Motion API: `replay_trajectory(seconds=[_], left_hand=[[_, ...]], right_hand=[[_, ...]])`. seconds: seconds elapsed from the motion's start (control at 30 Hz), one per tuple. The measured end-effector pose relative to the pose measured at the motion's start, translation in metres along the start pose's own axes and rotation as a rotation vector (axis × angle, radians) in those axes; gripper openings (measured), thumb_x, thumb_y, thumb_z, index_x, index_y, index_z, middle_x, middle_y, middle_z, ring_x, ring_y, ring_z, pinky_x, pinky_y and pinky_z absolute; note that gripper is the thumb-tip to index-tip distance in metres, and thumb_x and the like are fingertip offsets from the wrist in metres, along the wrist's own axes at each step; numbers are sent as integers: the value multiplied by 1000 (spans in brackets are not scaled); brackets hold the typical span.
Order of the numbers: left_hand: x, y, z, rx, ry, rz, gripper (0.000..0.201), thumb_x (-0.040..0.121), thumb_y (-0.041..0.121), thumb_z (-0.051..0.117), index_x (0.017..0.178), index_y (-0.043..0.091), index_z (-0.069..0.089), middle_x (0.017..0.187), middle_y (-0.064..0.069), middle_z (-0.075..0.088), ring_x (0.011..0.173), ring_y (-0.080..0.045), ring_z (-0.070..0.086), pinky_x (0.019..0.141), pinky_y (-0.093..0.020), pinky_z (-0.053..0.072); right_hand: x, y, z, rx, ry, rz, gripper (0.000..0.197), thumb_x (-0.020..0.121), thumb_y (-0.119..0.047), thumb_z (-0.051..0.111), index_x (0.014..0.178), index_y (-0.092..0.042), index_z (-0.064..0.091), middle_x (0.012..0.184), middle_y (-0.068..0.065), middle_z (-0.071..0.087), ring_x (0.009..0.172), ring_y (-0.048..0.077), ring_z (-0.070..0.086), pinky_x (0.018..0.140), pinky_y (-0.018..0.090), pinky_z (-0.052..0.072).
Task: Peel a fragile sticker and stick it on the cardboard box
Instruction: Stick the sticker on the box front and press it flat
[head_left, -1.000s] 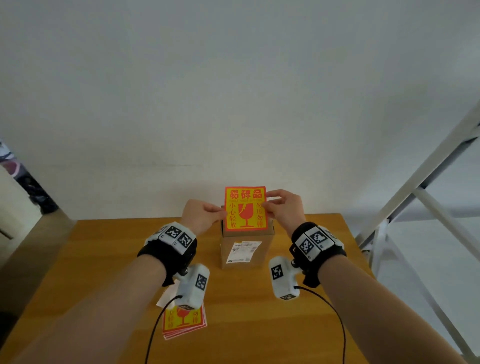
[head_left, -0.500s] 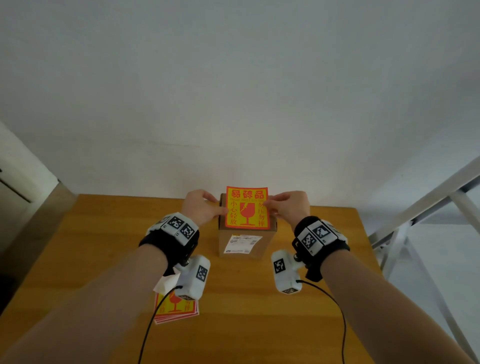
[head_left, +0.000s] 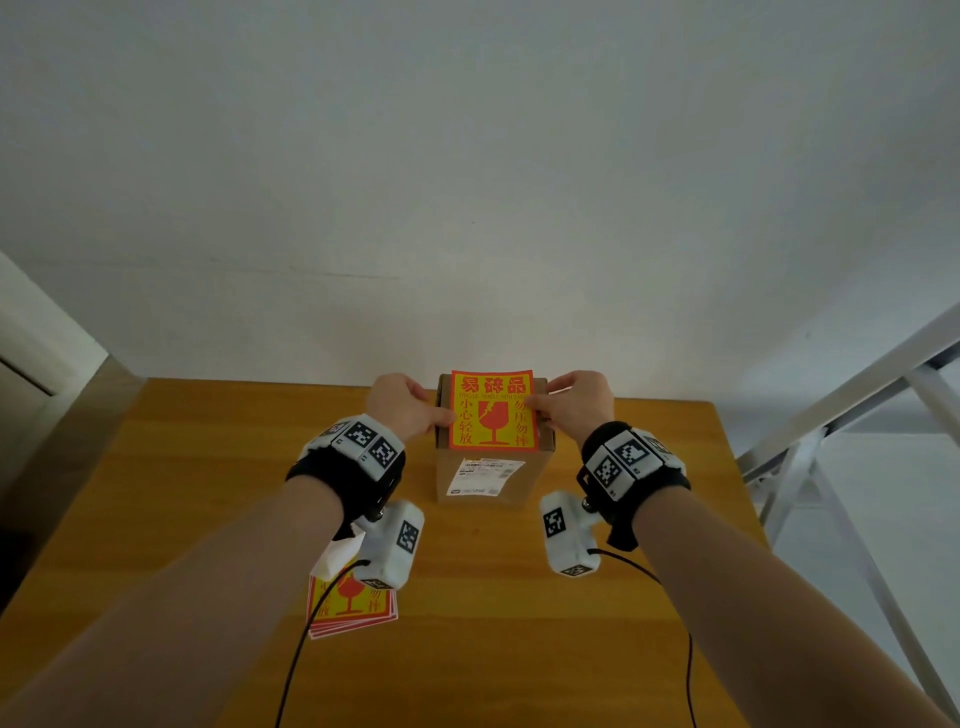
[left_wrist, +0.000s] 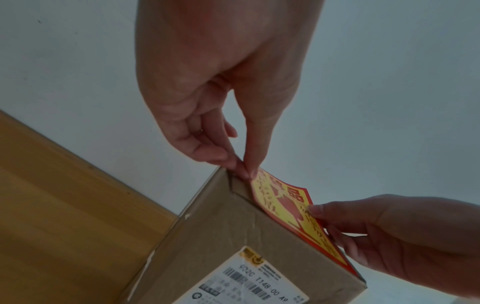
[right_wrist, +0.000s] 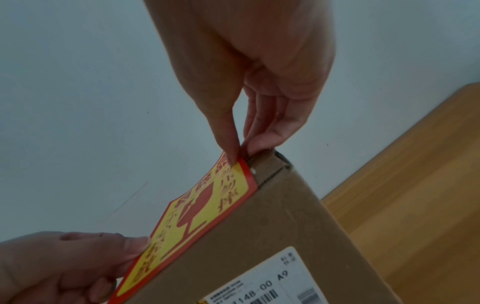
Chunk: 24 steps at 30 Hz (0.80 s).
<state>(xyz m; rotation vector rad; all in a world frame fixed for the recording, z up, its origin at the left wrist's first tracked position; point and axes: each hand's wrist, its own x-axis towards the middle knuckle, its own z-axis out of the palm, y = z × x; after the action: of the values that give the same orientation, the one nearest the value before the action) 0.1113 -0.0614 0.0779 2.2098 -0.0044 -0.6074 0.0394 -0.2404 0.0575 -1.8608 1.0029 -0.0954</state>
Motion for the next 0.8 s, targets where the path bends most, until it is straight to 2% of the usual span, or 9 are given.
replay_trajectory(seconds=[0.07, 0.13, 0.27, 0.53, 0.6, 0.7, 0.77, 0.8], left_hand=[[1, 0, 1, 13, 3, 2, 34, 65, 19, 84, 78, 14, 52, 75, -4, 65, 79, -22, 68, 85, -42, 57], [2, 0, 2, 19, 16, 5, 36, 64, 20, 85, 72, 17, 50, 88, -10, 69, 88, -26, 69, 86, -43, 56], [4, 2, 4, 45, 36, 21, 38, 62, 20, 86, 68, 17, 49, 95, -13, 70, 90, -27, 69, 85, -43, 57], [11, 6, 6, 156, 24, 30, 37, 62, 24, 85, 69, 17, 50, 95, -11, 71, 91, -25, 69, 82, -37, 56], [11, 7, 6, 179, 23, 31, 36, 64, 23, 85, 67, 17, 50, 94, -11, 71, 91, -25, 68, 78, -34, 55], [11, 9, 6, 218, 16, 34, 34, 67, 24, 82, 66, 16, 50, 89, -7, 65, 91, -23, 65, 69, -29, 47], [11, 8, 7, 226, 14, 34, 29, 69, 26, 81, 73, 12, 55, 88, -5, 60, 86, -20, 59, 70, -28, 44], [11, 8, 7, 227, 21, 36, 30, 69, 27, 81, 81, 10, 59, 89, -4, 59, 85, -19, 56, 71, -28, 44]], right_hand=[[0, 0, 0, -13, 3, 4, 32, 72, -19, 81, 94, -11, 60, 80, 5, 69, 75, 20, 72, 75, 42, 61], [0, -1, 0, -27, 6, 2, 32, 72, -20, 81, 94, -11, 60, 82, 6, 70, 76, 21, 72, 75, 42, 61], [2, -1, 0, -61, 18, 6, 30, 71, -23, 81, 90, -15, 59, 91, 9, 72, 80, 21, 72, 75, 42, 61], [2, -3, 1, -143, 21, -23, 27, 75, -24, 77, 91, -15, 57, 96, 9, 71, 87, 22, 70, 77, 38, 60], [2, -3, 1, -160, 16, -34, 27, 77, -24, 75, 95, -13, 59, 98, 8, 70, 88, 21, 69, 76, 36, 59], [2, -4, -1, -197, 10, -70, 32, 79, -24, 73, 105, -10, 60, 95, 5, 64, 84, 18, 63, 69, 29, 54], [2, -4, -1, -227, 17, -105, 29, 80, -24, 72, 103, -12, 59, 97, 4, 63, 84, 17, 61, 69, 30, 55], [2, -3, 0, -245, 23, -125, 28, 80, -24, 71, 102, -13, 58, 99, 4, 64, 85, 18, 62, 72, 32, 56]])
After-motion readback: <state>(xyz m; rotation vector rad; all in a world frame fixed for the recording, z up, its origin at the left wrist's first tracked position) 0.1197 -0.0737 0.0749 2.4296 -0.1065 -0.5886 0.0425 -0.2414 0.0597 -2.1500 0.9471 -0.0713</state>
